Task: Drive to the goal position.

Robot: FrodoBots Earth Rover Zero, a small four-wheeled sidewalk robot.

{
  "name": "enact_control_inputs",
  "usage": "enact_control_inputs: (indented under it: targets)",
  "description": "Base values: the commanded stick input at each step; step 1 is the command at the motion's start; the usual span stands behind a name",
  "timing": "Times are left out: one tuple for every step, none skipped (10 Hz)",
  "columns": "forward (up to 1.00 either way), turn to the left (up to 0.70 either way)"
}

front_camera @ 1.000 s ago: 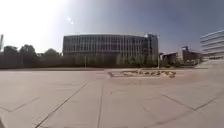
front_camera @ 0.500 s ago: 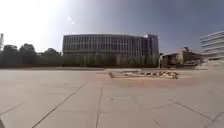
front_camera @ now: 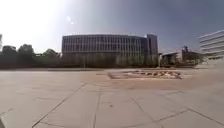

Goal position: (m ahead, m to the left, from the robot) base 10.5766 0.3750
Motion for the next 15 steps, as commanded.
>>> enact_control_inputs:
  targets:
    - [0.7,0.0]
    - [0.7,0.0]
    - [0.7,0.0]
    - [0.7,0.0]
    - [0.7,0.0]
    - [0.7,0.0]
    - [0.7,0.0]
    - [0.7,0.0]
    - [0.7,0.0]
    - [0.7,0.0]
    - [0.7,0.0]
    - [0.7,0.0]
    - [0.7,0.0]
    - [0.7,0.0]
    - [0.7,0.0]
